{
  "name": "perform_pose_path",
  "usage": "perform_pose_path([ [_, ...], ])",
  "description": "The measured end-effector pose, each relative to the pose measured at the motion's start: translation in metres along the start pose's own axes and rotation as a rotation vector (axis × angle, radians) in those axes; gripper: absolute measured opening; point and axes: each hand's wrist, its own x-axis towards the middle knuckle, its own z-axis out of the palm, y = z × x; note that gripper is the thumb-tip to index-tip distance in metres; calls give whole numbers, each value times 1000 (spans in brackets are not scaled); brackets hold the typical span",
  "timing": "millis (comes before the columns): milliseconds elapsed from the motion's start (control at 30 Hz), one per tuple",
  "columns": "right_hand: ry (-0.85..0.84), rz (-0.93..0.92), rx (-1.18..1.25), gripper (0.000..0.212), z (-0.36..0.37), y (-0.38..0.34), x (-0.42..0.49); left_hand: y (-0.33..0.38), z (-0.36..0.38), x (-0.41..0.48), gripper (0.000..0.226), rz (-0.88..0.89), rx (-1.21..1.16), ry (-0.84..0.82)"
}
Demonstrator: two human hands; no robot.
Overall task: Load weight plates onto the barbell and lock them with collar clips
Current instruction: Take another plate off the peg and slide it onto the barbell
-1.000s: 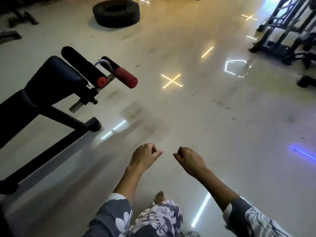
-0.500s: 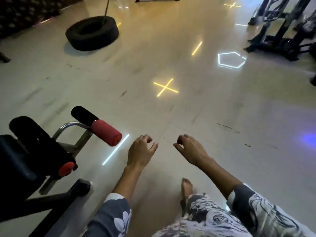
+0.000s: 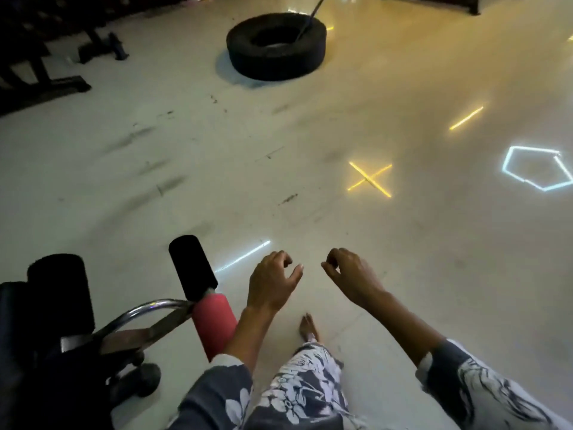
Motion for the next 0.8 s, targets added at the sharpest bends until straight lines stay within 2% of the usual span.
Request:
perform_pose_path([
  [233,-57,-127,-34,26,-54,-64,241,-40,-74,214,29,-94,4,91],
  [433,-125,-301,-112,31,-49,-128,435,-114,-119,365,33,-196,45,162],
  [633,-290,-520,-217,31,-27,-238,626,-209,-190,490,33,-412,72,223],
  [800,-455,-761,-344,33,9,-360,741,-305,-263,549,31,-633,58,316],
])
